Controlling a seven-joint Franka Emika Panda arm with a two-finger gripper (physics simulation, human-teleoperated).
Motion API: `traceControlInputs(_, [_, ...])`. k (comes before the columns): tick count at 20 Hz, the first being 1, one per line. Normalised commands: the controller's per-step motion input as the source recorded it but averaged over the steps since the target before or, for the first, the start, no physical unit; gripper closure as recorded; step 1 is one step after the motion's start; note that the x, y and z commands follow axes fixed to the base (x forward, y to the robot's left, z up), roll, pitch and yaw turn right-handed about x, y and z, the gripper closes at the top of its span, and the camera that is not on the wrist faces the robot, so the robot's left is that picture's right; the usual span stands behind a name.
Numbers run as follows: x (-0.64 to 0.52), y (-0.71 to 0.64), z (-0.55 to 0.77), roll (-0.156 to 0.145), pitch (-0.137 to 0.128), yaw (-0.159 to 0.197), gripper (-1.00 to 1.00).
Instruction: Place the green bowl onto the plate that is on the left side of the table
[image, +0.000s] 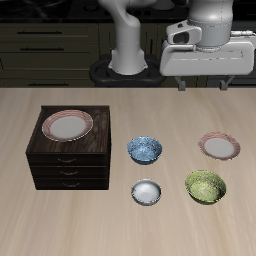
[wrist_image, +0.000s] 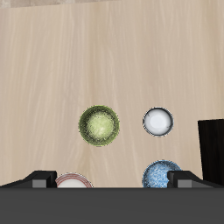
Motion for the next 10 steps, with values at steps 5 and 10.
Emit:
traceControlInputs(5, [0.02,0.01,-0.16,-0.005,0.026,-0.015,-1.0])
traceControlInputs(10, [0.01,0.07,-0.16,-0.006,-0.002,0.013,-1.0])
